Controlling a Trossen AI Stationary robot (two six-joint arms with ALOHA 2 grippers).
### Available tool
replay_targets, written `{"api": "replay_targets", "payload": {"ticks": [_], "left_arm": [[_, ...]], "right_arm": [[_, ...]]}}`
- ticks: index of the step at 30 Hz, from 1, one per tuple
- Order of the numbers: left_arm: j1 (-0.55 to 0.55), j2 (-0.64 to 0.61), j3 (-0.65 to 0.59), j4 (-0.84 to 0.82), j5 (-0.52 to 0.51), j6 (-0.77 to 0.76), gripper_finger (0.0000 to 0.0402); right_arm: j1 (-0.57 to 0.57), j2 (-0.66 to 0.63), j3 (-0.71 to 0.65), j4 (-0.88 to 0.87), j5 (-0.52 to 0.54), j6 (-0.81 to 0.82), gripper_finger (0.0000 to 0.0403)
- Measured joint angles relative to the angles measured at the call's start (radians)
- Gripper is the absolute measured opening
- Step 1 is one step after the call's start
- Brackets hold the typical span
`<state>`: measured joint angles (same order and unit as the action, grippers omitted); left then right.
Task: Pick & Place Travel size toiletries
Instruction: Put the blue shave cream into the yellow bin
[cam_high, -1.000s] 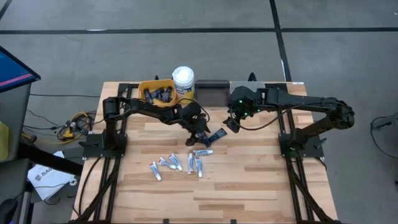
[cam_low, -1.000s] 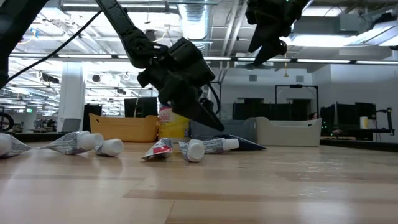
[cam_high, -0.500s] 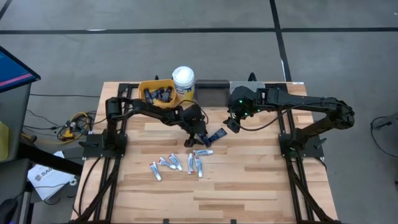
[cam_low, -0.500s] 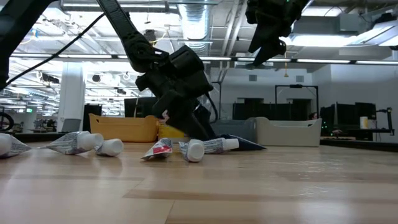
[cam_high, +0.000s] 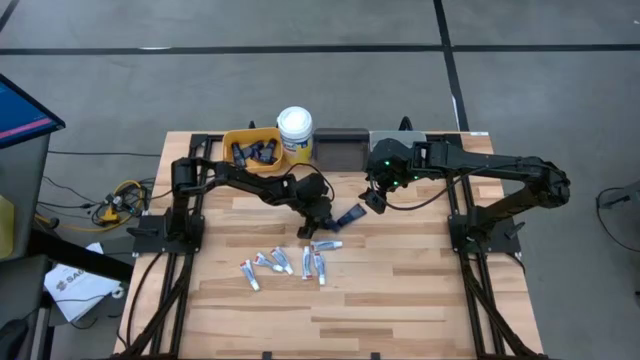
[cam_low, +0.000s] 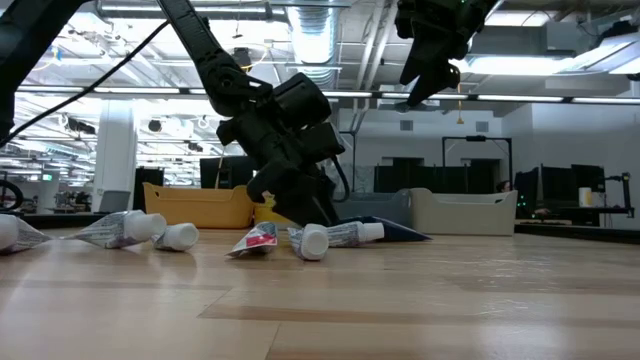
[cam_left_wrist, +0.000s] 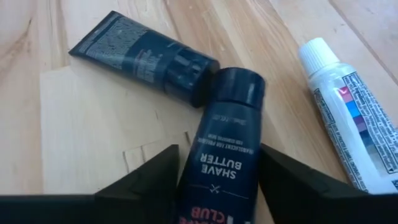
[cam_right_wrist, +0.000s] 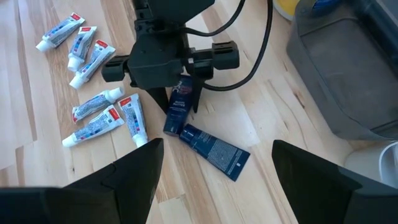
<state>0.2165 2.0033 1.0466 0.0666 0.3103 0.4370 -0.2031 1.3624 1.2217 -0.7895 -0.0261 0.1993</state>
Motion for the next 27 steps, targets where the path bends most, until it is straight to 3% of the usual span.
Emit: {"api": "replay_targets", "payload": {"ticks": [7, 17, 27], "left_arm": [[0.000, -0.007, -0.001, -0.004, -0.005, -0.023, 0.0131], [0.000, -0.162, -0.003, -0.061, -0.049, -0.177, 0.0114], [0.015, -0.524, -0.037, -0.289, -0.353, -0.263, 0.0113]], "right_arm": [[0.000, 0.000, 0.000, 0.000, 0.000, 0.003, 0.0292], [0.000, 0.000, 0.000, 0.001, 0.000, 0.003, 0.0292], [-0.003, 0.000, 0.000, 0.016, 0.000, 0.002, 0.0292]]}}
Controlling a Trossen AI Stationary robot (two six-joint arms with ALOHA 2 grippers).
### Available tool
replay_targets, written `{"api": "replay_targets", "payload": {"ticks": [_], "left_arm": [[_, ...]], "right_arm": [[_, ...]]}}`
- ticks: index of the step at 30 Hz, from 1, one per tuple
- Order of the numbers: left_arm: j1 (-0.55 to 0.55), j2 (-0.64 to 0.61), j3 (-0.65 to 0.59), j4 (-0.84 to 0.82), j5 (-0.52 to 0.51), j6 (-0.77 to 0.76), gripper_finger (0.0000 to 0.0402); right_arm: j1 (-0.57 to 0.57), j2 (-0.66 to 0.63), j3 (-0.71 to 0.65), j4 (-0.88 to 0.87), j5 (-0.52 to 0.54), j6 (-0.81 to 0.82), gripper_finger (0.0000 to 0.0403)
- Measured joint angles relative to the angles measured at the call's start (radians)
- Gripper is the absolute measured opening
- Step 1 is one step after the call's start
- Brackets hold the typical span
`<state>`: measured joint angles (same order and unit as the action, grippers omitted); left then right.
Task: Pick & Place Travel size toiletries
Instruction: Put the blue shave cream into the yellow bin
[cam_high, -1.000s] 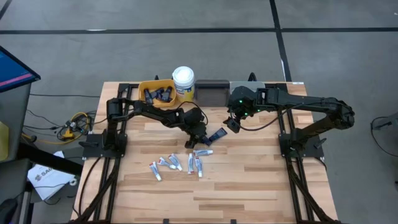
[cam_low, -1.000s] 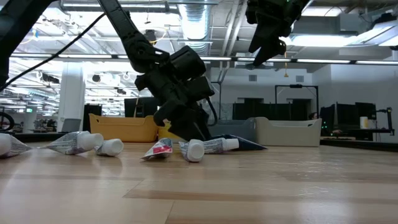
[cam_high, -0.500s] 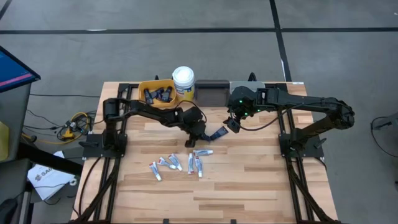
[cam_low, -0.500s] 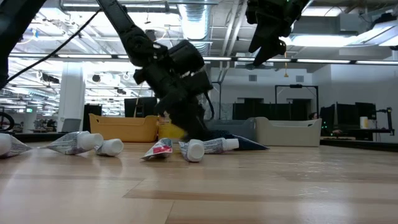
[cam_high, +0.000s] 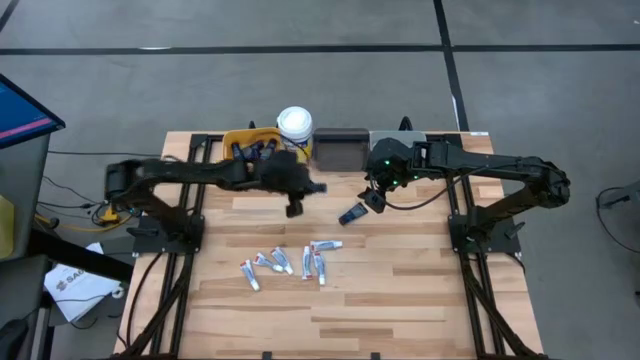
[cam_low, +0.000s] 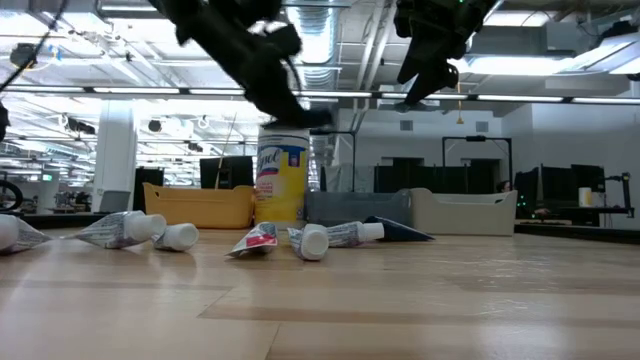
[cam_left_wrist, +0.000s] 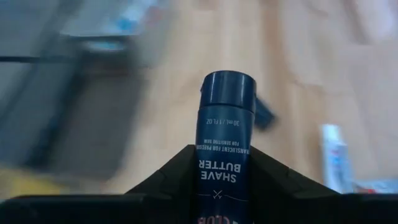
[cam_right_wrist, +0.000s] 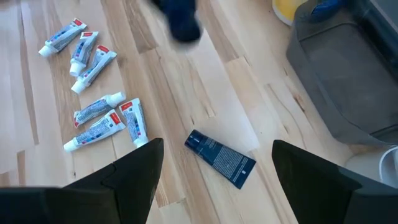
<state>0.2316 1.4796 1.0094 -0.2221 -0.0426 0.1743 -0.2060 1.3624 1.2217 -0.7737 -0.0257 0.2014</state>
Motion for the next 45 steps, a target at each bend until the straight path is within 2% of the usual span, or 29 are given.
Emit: {"api": "replay_targets", "payload": {"ticks": [6, 11, 17, 22, 26, 30, 39, 41, 45], "left_arm": [[0.059, -0.249, -0.158, -0.019, -0.318, -0.086, 0.0113], [0.165, -0.409, -0.319, -0.016, -0.475, -0.220, 0.0113], [0.327, -0.469, -0.479, 0.064, -0.483, -0.338, 0.0113], [0.434, -0.407, -0.528, 0.196, -0.456, -0.418, 0.0113], [0.462, -0.342, -0.528, 0.252, -0.444, -0.414, 0.0124], [0.468, -0.291, -0.528, 0.250, -0.433, -0.413, 0.0163], [0.477, -0.246, -0.524, 0.253, -0.428, -0.387, 0.0288], [0.471, -0.248, -0.508, 0.253, -0.382, -0.388, 0.0306], [0.448, -0.248, -0.454, 0.257, -0.202, -0.418, 0.0320]], "right_arm": [[-0.006, 0.000, 0.000, 0.009, 0.000, 0.000, 0.0292], [-0.020, 0.000, 0.000, 0.016, 0.000, -0.002, 0.0292], [-0.050, 0.000, 0.000, 0.030, 0.000, -0.002, 0.0292], [-0.081, 0.000, 0.000, 0.045, 0.000, -0.002, 0.0292], [-0.098, 0.000, 0.000, 0.058, 0.000, 0.000, 0.0292], [-0.105, 0.000, 0.000, 0.056, 0.000, 0.001, 0.0292], [-0.103, 0.000, 0.000, 0.056, 0.000, 0.001, 0.0292], [-0.103, 0.000, 0.000, 0.051, 0.000, 0.001, 0.0292], [-0.103, 0.001, 0.000, 0.041, -0.001, -0.030, 0.0292]]}}
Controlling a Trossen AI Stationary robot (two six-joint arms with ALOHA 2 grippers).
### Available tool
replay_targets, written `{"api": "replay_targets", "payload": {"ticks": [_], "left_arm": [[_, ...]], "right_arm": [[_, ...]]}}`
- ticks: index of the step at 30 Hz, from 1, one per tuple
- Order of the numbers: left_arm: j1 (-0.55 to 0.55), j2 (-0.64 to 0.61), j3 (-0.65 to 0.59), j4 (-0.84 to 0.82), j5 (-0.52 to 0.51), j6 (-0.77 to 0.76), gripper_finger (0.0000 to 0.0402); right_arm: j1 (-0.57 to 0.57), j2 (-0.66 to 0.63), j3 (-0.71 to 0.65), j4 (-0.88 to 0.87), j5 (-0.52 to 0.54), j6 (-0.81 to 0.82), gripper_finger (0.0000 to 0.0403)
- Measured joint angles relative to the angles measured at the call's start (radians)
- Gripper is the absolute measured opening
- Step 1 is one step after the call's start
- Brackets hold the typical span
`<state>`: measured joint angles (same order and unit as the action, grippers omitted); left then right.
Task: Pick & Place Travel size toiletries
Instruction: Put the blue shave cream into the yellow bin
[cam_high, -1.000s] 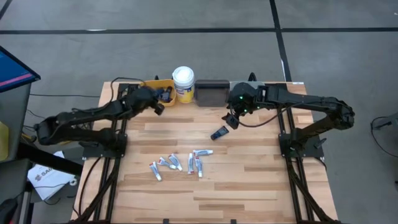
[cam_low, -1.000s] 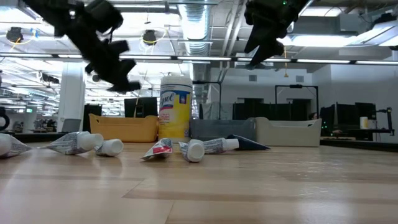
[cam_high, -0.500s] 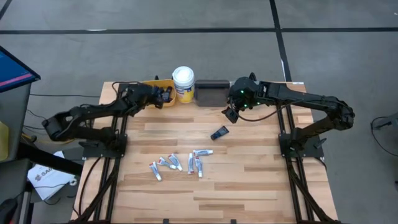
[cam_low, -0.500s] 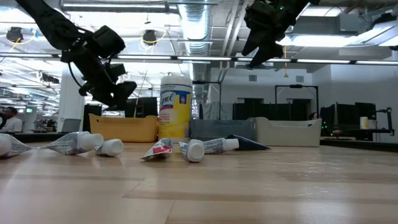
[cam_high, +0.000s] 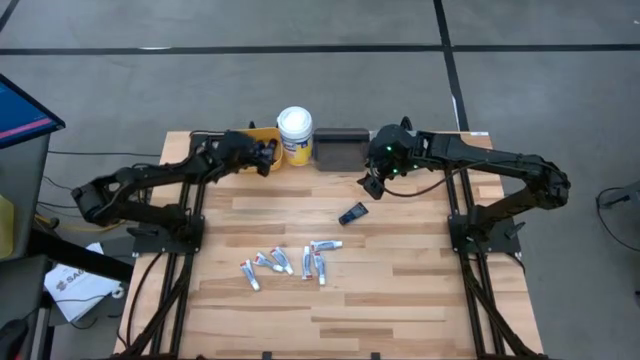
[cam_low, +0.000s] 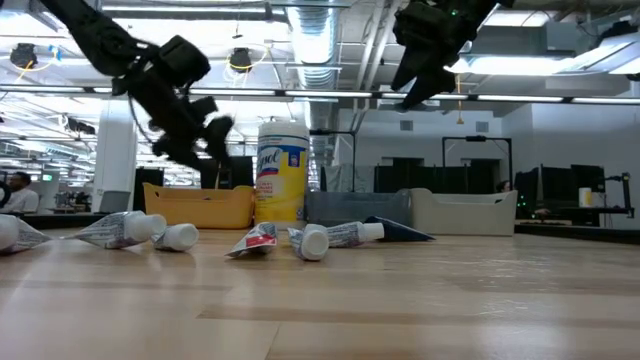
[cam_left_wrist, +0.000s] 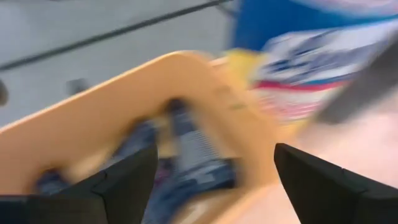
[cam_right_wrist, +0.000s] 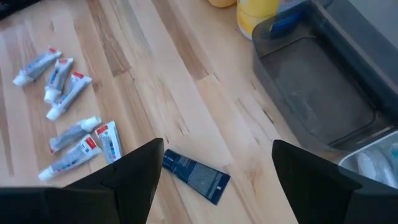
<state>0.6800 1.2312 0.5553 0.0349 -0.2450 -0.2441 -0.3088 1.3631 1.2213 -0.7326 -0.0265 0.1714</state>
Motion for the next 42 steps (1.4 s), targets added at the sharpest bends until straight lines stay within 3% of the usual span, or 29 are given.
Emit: {"api": "replay_targets", "payload": {"ticks": [5, 12, 17, 28, 33, 42], "left_arm": [[-0.083, -0.001, 0.063, 0.006, 0.133, -0.022, 0.0317], [-0.195, -0.001, 0.096, 0.015, 0.145, -0.018, 0.0314], [-0.224, -0.018, 0.097, 0.020, 0.142, -0.024, 0.0312], [-0.232, -0.153, 0.097, 0.021, 0.079, -0.025, 0.0310], [-0.230, -0.193, 0.097, 0.019, 0.070, -0.025, 0.0310], [-0.230, -0.198, 0.097, 0.017, 0.069, -0.025, 0.0310]], "right_arm": [[0.006, 0.083, -0.003, 0.009, -0.072, -0.154, 0.0292], [0.042, 0.313, -0.001, 0.080, -0.180, -0.465, 0.0291], [0.094, 0.468, -0.001, 0.117, -0.186, -0.636, 0.0291], [0.118, 0.601, 0.002, 0.156, -0.125, -0.623, 0.0286], [0.117, 0.604, 0.003, 0.169, -0.119, -0.597, 0.0245], [0.111, 0.596, 0.042, 0.137, -0.134, -0.556, 0.0120]]}}
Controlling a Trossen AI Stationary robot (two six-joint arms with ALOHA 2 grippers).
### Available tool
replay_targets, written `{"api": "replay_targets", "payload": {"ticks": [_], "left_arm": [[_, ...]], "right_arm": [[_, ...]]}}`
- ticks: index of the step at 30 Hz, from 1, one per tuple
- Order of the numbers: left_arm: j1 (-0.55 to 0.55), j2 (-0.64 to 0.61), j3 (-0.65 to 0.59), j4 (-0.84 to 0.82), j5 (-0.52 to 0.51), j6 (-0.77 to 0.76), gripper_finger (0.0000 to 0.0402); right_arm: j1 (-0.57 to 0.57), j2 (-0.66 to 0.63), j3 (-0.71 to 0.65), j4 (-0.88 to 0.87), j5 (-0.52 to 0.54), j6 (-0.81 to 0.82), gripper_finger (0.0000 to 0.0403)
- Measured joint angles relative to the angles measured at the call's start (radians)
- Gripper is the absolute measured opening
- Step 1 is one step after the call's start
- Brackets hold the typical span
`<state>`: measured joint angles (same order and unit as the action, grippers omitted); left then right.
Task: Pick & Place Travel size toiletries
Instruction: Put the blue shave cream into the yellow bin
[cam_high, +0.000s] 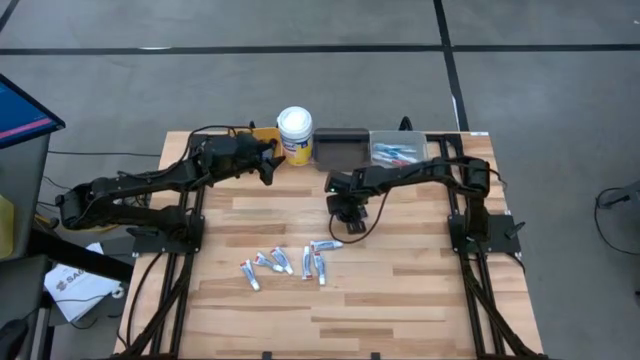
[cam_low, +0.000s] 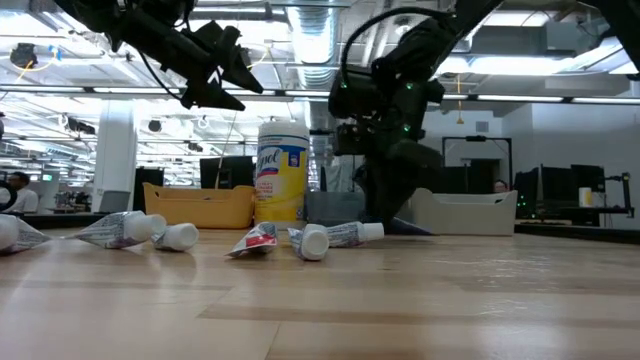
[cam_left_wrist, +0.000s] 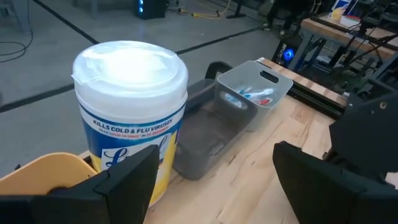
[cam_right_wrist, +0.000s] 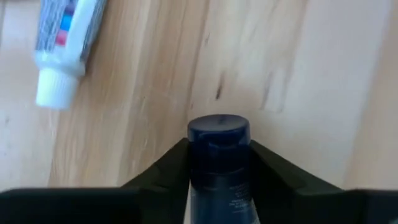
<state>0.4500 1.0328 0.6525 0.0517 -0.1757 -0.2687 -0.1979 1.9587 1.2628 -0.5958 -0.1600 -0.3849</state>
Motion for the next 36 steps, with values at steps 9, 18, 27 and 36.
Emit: {"api": "replay_targets", "payload": {"ticks": [9, 18, 27, 36], "left_arm": [[0.000, 0.000, 0.000, 0.001, 0.030, -0.002, 0.0310], [0.000, 0.001, 0.000, 0.011, 0.067, -0.002, 0.0310], [-0.012, 0.065, 0.000, 0.084, 0.164, 0.084, 0.0310], [-0.026, 0.410, 0.044, 0.144, 0.406, 0.325, 0.0310]], "right_arm": [[-0.029, -0.039, 0.167, -0.082, -0.005, -0.034, 0.0148], [-0.143, -0.241, 0.295, 0.069, -0.174, 0.042, 0.0122], [-0.193, -0.351, 0.299, 0.109, -0.188, 0.138, 0.0062], [-0.181, -0.497, 0.301, 0.106, -0.235, 0.174, 0.0107]]}}
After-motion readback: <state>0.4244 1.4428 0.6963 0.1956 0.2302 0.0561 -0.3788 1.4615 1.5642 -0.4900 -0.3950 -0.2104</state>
